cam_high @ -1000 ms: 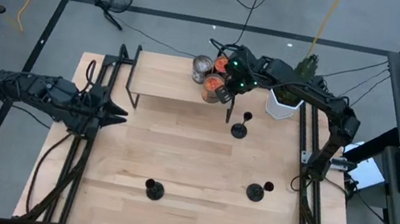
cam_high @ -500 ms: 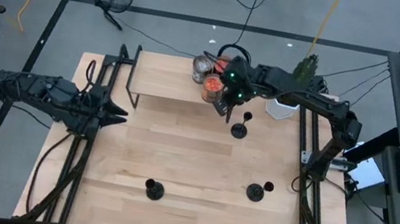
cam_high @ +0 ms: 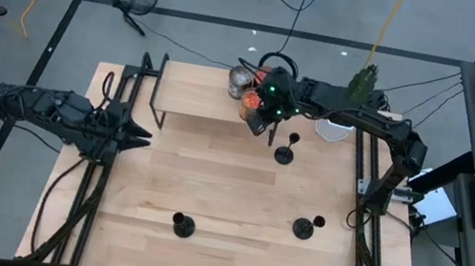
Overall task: Pick & Place candle stick holders
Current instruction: Put the silver scented candle on the shelf
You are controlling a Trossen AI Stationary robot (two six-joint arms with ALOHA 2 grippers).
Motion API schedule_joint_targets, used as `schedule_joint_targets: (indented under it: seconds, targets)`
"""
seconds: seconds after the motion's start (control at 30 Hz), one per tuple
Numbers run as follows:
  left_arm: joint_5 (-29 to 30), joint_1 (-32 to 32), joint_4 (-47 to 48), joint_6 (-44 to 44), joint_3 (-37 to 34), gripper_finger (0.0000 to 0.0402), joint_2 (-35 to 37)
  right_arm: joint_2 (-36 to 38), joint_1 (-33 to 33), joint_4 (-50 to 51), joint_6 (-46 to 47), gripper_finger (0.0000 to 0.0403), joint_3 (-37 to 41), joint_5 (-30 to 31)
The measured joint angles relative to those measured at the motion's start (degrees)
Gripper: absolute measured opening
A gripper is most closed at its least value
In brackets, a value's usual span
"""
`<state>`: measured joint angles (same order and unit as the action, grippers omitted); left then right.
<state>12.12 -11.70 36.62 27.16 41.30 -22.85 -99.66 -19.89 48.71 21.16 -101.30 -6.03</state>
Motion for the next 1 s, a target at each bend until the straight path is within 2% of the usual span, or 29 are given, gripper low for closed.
schedule_joint_targets:
  seconds: [0.87, 0.93, 1.0]
  targets:
    - [-0.07, 0.00, 0.02, -0.07, 0.00, 0.0131, 0.00, 0.09, -1.52, -1.37, -1.26, 0.0000, 0.00, 3.28]
    - [-0.08, 0.00, 0.00, -0.03, 0.00, 0.0131, 0.00, 0.09, -1.51, -1.33, -0.79, 0.0000, -0.01, 2.60]
    - [-0.12, -0.02, 0.01, 0.00, 0.00, 0.0131, -0.02, 0.22, -0.88, -0.02, 0.76, 0.0000, -0.09, -0.72]
